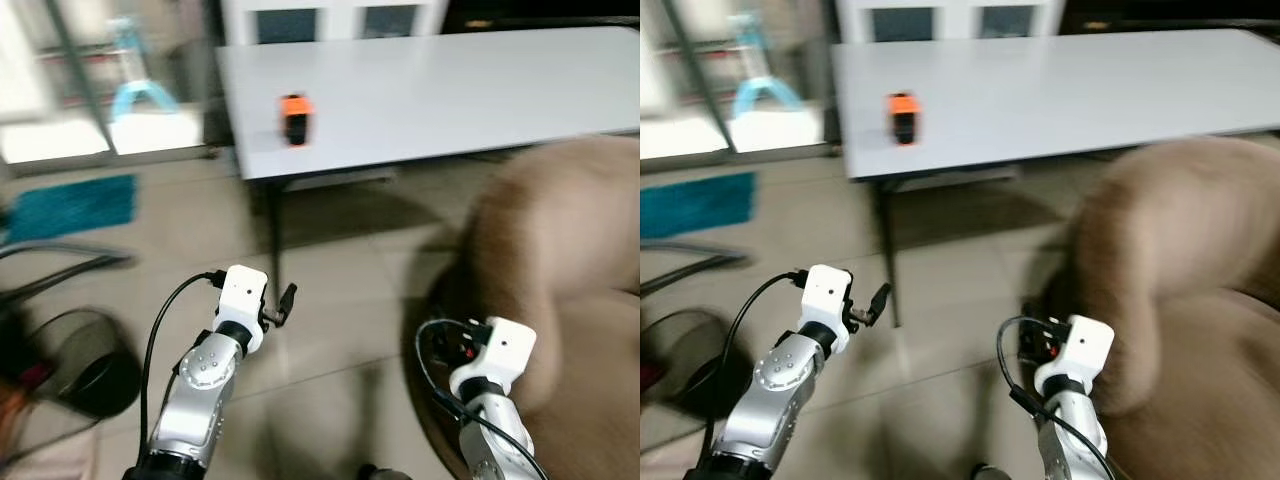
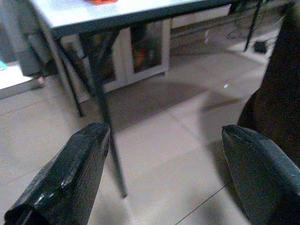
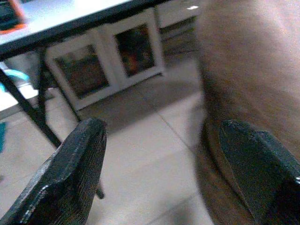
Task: Move the pillow to the sofa from floor
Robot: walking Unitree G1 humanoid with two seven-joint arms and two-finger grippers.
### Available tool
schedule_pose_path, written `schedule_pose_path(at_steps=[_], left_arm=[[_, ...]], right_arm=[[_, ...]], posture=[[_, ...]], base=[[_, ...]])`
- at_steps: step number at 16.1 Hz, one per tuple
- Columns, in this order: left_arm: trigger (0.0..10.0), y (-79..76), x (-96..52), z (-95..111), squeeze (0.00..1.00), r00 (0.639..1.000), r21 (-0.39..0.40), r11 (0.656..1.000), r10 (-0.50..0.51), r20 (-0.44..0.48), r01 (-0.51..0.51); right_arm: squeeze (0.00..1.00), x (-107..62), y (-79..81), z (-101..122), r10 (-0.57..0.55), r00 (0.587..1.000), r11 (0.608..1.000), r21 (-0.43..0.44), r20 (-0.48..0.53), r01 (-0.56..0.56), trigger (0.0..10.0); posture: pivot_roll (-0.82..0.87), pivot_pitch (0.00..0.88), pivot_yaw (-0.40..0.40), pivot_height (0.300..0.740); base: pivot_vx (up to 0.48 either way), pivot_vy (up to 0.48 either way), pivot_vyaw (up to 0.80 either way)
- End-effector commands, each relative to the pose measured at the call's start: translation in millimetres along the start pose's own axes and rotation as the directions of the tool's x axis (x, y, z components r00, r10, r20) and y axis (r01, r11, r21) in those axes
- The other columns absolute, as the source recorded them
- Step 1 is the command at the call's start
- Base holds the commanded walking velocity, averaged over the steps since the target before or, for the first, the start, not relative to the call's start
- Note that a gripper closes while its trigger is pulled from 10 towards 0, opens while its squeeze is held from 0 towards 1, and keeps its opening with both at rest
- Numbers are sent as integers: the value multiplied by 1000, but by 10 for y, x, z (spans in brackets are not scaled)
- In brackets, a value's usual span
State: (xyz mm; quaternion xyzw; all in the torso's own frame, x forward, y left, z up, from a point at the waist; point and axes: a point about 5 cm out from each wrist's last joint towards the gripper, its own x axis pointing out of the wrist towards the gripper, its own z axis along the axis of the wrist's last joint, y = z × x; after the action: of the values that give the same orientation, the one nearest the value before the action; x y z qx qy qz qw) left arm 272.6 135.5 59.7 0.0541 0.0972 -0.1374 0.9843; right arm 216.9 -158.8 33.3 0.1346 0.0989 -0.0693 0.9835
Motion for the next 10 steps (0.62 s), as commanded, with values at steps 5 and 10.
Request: schedule_pose_path(at_steps=[5, 10], left_arm=[[10000, 88, -27, -62, 0, 999, 0, 999, 32, -41, -32], [10000, 61, -34, -68, 0, 995, 25, 997, -71, -76, 73]], right_arm=[[0, -10, 29, -29, 17, 997, 1000, 12, -71, -16, 10000], [0, -5, -5, 12, -16, 999, 999, -47, -50, 13, 10000]], posture=[[45, 6, 0, 740], [42, 4, -4, 740]], base=[[0, 0, -800], [0, 0, -800]])
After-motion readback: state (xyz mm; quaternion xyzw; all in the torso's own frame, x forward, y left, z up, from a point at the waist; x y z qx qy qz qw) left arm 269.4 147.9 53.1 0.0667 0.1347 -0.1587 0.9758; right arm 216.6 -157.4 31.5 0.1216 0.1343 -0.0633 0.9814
